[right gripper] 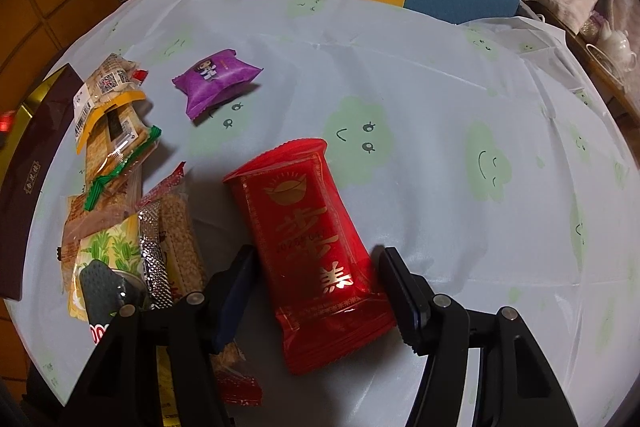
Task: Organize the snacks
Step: 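Drop the candy bar into the tin with left gripper while right grasps the red packet, then carry the large red packet into the gold tin and open the right gripper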
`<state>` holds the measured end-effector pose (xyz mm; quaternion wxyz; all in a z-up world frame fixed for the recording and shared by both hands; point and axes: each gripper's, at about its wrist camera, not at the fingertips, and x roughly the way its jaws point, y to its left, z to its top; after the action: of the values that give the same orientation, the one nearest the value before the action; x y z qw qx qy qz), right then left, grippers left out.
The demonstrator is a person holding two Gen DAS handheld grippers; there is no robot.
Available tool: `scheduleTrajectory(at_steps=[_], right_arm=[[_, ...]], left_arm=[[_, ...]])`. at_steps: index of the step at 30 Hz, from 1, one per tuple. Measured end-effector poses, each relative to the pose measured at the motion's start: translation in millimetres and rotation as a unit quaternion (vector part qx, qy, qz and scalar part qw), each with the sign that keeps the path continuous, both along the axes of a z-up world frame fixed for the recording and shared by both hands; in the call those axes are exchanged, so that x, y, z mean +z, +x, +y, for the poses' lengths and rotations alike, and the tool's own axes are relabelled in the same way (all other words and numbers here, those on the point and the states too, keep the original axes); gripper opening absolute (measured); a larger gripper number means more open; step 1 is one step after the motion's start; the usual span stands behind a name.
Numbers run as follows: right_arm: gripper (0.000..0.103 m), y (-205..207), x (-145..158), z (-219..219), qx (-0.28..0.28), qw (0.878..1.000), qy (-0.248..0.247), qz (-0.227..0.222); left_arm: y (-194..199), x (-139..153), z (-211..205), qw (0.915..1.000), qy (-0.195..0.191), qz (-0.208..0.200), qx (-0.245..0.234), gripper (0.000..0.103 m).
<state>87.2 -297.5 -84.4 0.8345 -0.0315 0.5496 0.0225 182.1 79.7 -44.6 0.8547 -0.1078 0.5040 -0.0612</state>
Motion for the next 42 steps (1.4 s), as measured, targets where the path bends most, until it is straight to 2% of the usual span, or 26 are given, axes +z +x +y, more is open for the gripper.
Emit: scheduleTrajectory(at_steps=[2,8,11,19,23,29,33,36,38,42], right_arm=[[0.063,-2,1,-1,0.001,1.000,0.000,-0.001],[0.064,5,2,-3,0.002,1.000,0.002,-0.001],[0.064,6,1,-3,0.001,1.000,0.002,-0.002],[0.063,2,2,0,-0.003,1.000,-0.005,-0.011],[0.054,1,5,1,-0.018,1.000,-0.004,-0.008],[0.050,-8,12,-14,-0.095,0.995,0.005,0.000],[0.047,-22,20,-38,-0.172,0.984,0.040,-0.005],[0.045,-40,36,-57,-0.226,0.968,0.106,-0.031],[0.045,-48,51,-58,-0.229,0.963,0.135,-0.050],[0.045,-56,77,-34,-0.193,0.964,0.170,-0.070]], left_arm=[[13,-5,-2,0.9999,0.010,0.000,-0.002,0.022],[27,-7,-10,0.9995,0.030,-0.007,0.000,0.031],[23,-6,-11,0.9998,0.020,-0.007,0.001,0.034],[-37,13,-8,0.9990,0.007,-0.045,-0.001,0.035],[-72,19,-4,0.9982,0.012,-0.057,-0.011,0.035],[-110,17,12,0.9980,0.020,-0.059,-0.009,0.035],[-123,10,26,0.9985,0.019,-0.051,0.013,0.035],[-130,8,35,0.9984,0.019,-0.048,0.022,0.035],[-133,6,38,0.9984,0.017,-0.046,0.028,0.035],[-138,8,40,0.9977,0.020,-0.054,0.036,0.035]])
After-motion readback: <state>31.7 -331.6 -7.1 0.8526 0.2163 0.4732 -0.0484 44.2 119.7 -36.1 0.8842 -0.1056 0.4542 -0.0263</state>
